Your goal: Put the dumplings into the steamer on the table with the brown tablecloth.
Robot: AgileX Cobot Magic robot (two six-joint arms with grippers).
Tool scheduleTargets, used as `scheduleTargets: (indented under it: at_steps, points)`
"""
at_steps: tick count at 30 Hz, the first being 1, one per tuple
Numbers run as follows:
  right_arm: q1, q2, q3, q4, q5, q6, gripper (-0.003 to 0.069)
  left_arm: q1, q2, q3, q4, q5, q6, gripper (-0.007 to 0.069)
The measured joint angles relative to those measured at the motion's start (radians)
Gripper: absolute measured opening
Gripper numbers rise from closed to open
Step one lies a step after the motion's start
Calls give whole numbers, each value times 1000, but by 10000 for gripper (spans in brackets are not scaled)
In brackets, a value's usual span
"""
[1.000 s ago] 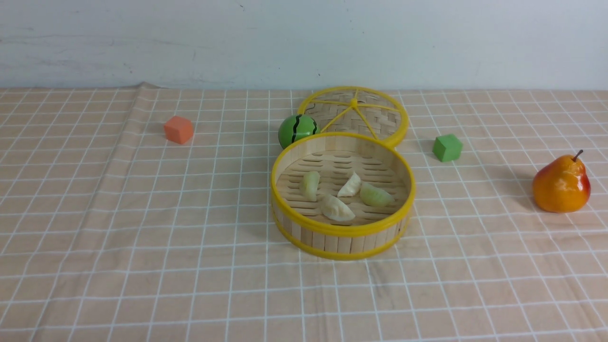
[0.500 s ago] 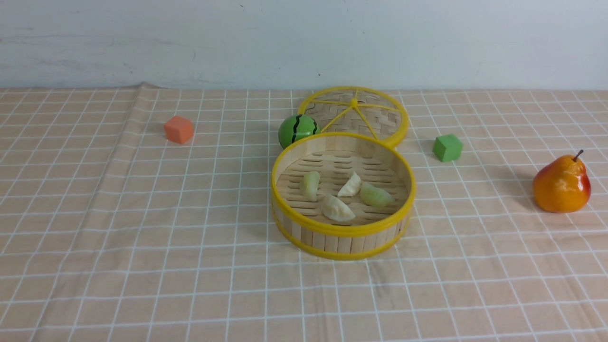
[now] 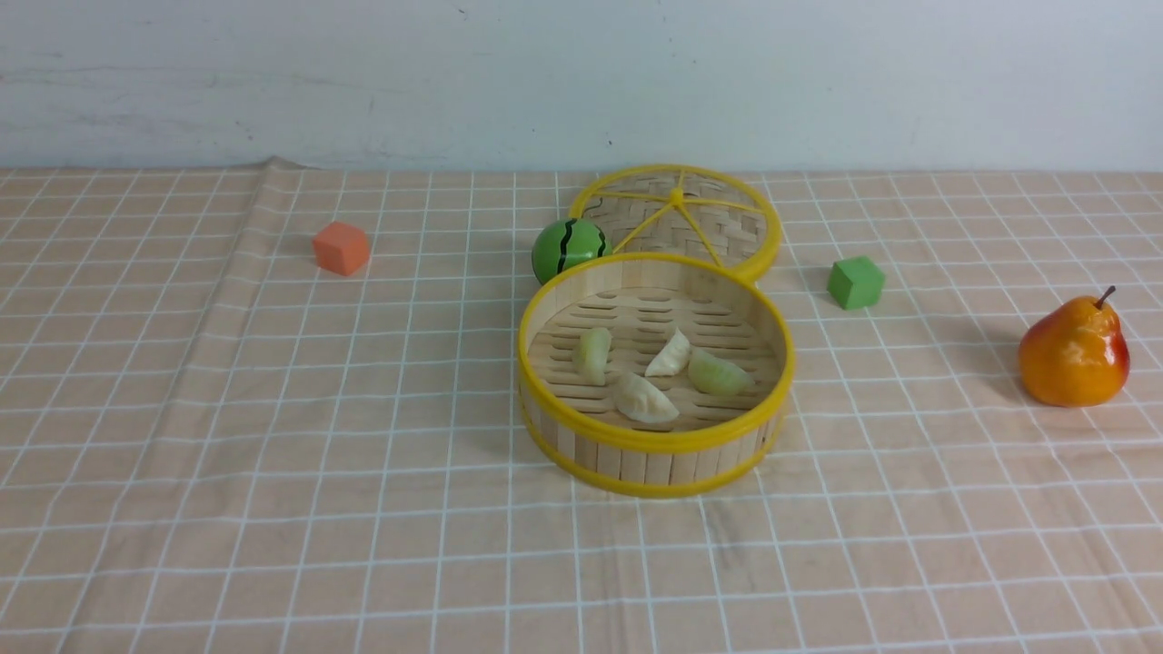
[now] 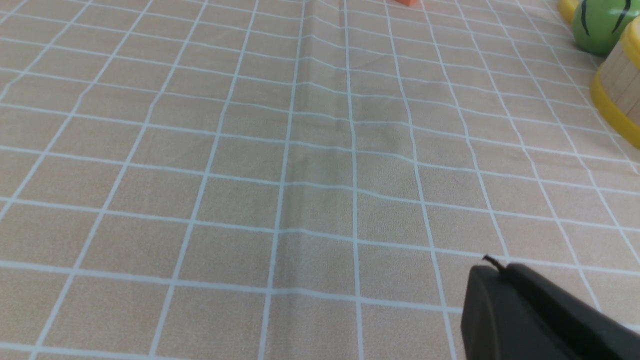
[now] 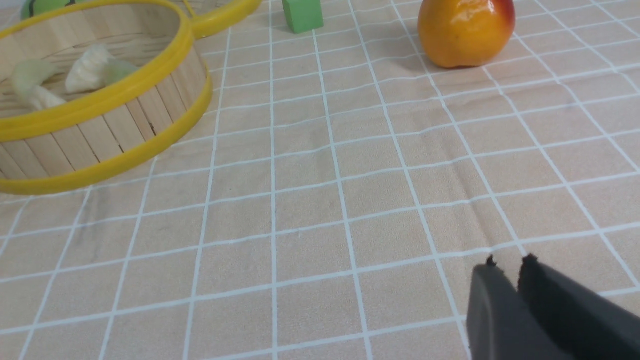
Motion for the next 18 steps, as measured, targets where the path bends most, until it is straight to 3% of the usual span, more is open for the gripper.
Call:
scheduleTargets:
  at_steps: [18]
  points:
    - [0,0,0,0,0,0,97,0,0,0,0,0,0,-13]
